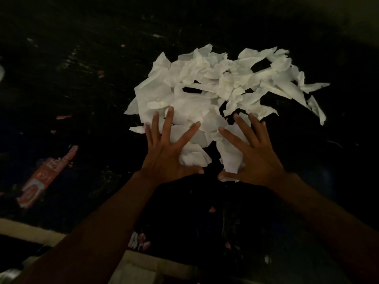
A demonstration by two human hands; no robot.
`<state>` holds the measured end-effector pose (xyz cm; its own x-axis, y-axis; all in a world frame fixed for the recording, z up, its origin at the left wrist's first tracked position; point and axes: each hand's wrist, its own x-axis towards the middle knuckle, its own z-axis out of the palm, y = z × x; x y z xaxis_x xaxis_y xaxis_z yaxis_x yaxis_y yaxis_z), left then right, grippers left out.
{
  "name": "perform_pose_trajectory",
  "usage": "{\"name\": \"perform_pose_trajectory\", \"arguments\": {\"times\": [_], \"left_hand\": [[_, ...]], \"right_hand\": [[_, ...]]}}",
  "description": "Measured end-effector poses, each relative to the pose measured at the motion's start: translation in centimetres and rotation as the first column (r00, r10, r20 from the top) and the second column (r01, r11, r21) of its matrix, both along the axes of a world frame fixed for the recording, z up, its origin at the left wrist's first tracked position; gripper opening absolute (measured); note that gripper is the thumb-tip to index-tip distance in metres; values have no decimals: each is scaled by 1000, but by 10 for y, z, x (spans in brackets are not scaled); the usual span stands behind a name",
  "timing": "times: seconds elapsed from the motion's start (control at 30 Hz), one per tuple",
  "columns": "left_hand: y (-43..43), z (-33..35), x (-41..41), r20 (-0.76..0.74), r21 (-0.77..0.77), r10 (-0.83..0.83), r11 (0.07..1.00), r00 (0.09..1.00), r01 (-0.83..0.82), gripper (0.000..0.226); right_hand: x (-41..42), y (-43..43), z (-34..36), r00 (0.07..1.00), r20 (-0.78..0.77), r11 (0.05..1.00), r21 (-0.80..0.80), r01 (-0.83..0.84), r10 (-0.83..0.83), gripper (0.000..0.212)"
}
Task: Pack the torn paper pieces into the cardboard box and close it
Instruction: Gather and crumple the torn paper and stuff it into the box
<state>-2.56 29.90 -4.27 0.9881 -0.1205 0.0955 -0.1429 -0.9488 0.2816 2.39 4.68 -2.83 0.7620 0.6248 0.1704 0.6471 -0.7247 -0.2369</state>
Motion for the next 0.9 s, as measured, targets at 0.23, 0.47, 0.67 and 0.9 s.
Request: {"name": "perform_pose_trajectory", "arguments": {"times": [0.23, 0.47, 0.67, 0.9], "left_hand": [[4, -16, 21, -69, 20, -172, 985, 983, 174, 89], [0, -21, 19, 162, -194, -146, 965, 976, 176, 49], [-7, -16, 12, 90, -312, -113, 940, 990, 136, 44], [-27, -11, -3, 5, -416, 161, 898, 987, -144, 36]], "right_hand": [[23, -6, -30, 979, -139, 983, -86, -164, 151, 99], [11, 0, -33, 991, -77, 974, 209, -87, 106, 78], [9, -12, -34, 985, -74, 971, 193, -141, 158, 68], [10, -12, -39, 999, 0, 917, 395, -48, 53, 33]]}}
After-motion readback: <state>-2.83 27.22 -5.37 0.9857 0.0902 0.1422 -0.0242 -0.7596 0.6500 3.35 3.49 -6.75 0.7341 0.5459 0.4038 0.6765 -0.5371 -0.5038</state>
